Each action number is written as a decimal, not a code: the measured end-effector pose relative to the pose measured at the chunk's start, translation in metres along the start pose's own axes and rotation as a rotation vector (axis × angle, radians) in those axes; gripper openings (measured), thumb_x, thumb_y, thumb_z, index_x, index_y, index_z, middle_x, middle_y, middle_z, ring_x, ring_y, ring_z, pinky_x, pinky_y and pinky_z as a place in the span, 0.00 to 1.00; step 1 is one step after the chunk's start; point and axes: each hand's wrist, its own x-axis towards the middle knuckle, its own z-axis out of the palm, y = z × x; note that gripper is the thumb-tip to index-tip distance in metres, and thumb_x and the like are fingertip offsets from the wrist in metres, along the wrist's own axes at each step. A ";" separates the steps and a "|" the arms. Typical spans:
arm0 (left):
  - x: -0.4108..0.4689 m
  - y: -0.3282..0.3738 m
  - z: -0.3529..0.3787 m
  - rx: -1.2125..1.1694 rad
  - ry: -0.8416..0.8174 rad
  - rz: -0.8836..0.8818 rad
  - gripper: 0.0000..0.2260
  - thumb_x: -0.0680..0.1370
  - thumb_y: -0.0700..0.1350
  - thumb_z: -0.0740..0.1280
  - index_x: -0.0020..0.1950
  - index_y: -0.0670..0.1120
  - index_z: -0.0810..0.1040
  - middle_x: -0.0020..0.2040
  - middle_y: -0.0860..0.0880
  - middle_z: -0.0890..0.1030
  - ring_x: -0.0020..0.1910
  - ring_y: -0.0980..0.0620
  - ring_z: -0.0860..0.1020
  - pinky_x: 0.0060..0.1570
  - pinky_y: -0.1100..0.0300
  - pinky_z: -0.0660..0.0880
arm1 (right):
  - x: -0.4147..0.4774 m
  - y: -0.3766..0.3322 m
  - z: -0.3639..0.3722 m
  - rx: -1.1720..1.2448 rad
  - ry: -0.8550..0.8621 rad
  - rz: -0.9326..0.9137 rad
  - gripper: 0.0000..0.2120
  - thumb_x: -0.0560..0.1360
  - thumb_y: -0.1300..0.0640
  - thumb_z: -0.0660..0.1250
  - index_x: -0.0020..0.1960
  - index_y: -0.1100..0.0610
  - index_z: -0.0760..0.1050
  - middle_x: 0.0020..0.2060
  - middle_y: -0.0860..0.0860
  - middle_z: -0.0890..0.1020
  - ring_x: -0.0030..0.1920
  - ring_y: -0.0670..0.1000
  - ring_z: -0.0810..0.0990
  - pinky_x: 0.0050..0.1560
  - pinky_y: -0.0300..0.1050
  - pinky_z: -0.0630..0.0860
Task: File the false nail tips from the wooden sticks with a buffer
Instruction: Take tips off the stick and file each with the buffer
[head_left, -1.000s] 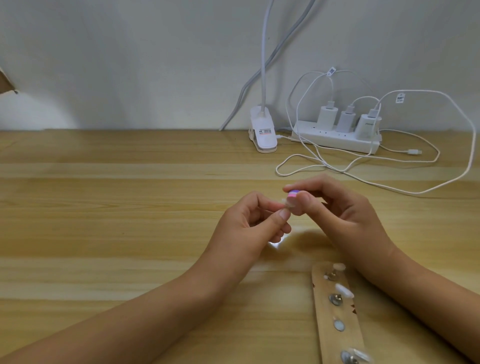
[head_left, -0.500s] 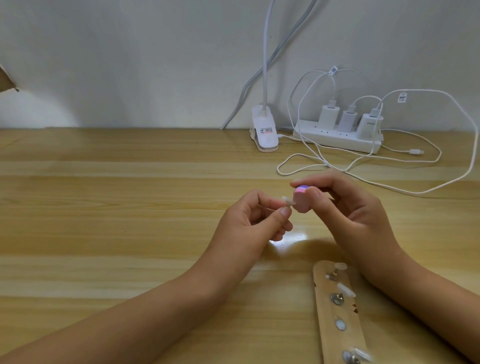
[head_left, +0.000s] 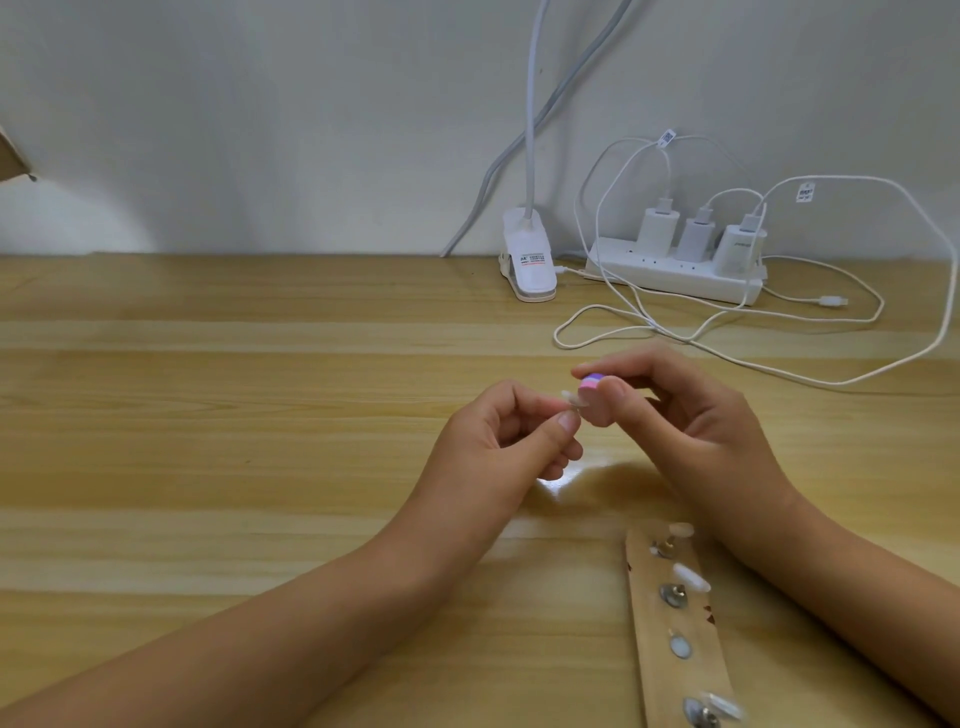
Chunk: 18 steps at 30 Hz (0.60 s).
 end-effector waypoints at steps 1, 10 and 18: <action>0.000 0.000 0.000 0.000 0.001 -0.001 0.04 0.77 0.38 0.68 0.44 0.47 0.79 0.33 0.51 0.82 0.34 0.59 0.79 0.36 0.68 0.74 | 0.000 0.000 0.000 -0.003 0.005 -0.009 0.07 0.75 0.50 0.70 0.51 0.51 0.81 0.47 0.47 0.83 0.49 0.48 0.82 0.49 0.40 0.77; 0.000 0.000 0.000 0.007 0.014 -0.010 0.05 0.77 0.39 0.68 0.43 0.47 0.78 0.33 0.51 0.82 0.33 0.59 0.78 0.36 0.68 0.74 | 0.000 0.004 0.000 -0.062 0.006 -0.064 0.07 0.75 0.50 0.68 0.52 0.50 0.81 0.48 0.49 0.82 0.51 0.53 0.82 0.51 0.47 0.80; 0.000 0.000 -0.001 0.004 -0.007 -0.017 0.04 0.77 0.39 0.69 0.45 0.47 0.81 0.34 0.50 0.83 0.33 0.58 0.78 0.37 0.68 0.74 | 0.001 0.002 0.000 0.001 -0.019 0.015 0.07 0.77 0.49 0.70 0.52 0.50 0.81 0.48 0.48 0.82 0.52 0.51 0.82 0.51 0.43 0.78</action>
